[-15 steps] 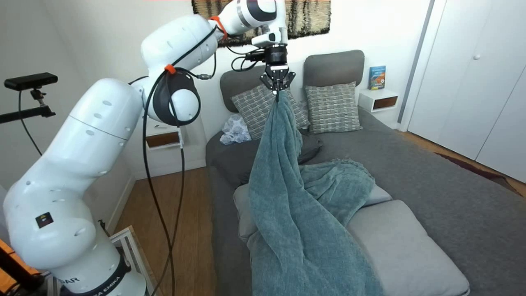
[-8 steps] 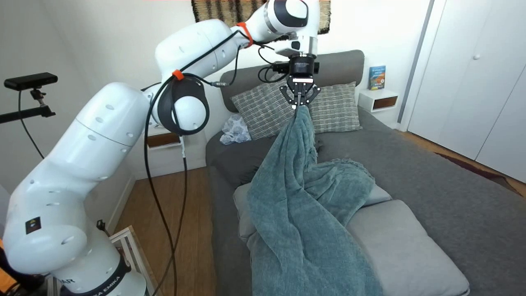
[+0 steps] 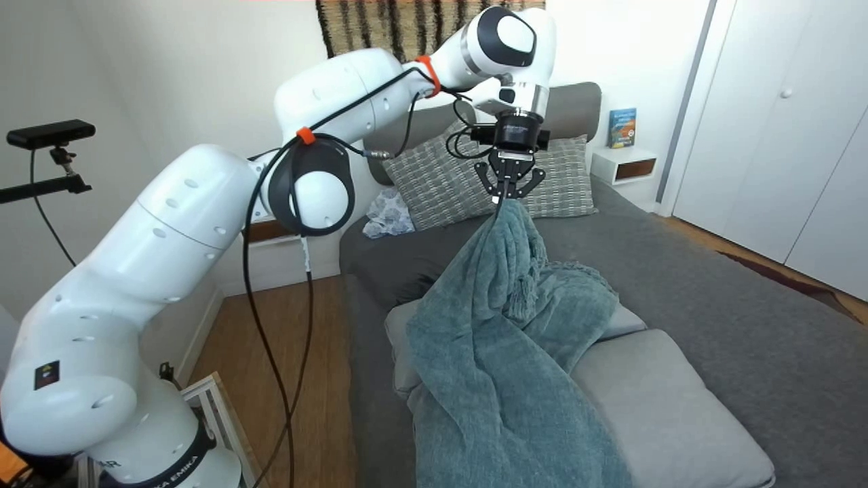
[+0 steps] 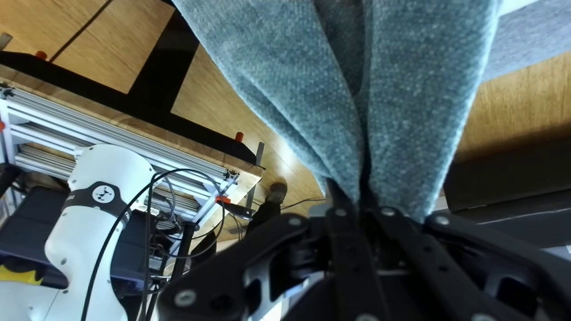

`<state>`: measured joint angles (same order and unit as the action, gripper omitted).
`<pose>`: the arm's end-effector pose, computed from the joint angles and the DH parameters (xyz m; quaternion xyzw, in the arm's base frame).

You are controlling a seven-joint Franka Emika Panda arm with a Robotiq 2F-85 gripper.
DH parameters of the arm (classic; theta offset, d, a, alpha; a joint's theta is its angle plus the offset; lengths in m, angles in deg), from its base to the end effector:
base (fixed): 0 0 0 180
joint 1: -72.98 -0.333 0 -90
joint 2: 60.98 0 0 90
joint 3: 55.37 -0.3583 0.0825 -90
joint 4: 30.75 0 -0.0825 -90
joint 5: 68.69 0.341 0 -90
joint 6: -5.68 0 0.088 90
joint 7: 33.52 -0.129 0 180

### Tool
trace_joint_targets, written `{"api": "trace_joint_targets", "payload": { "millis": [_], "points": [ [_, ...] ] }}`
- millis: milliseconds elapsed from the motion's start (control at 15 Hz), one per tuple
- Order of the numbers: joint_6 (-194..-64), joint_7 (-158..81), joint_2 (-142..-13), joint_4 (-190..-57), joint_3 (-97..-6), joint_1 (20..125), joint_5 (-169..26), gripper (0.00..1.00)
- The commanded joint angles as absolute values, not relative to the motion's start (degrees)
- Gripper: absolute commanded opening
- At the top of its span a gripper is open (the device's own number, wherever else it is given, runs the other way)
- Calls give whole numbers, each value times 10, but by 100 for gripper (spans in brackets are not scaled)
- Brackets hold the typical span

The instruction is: Unfold the fleece then turn it over

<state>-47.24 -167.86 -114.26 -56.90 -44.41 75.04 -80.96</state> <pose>0.6666 -0.1121 0.4829 0.2467 -0.9282 0.0521 0.2737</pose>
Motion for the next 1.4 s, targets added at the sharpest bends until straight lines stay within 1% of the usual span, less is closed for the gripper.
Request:
{"api": "trace_joint_targets", "payload": {
  "millis": [0, 67, 133, 333, 533, 933, 1000, 1200, 1333],
  "points": [
    [-464, -1676, -1153, -549, -440, 750, -807, 6],
    [-465, -1677, -1151, -552, -440, 750, -807, 6],
    [-465, -1677, -1151, -553, -440, 749, -807, 1],
    [-513, -1636, -1170, -547, -461, 787, -774, 1],
    [-555, -1631, -1193, -549, -481, 847, -712, 1],
    [-669, -1667, -1257, -548, -462, 927, -701, 1],
    [-638, -1640, -1243, -554, -461, 913, -713, 6],
    [-659, -1647, -1262, -555, -460, 931, -710, 6],
    [-669, -1652, -1249, -575, -460, 927, -711, 6]
  ]
}}
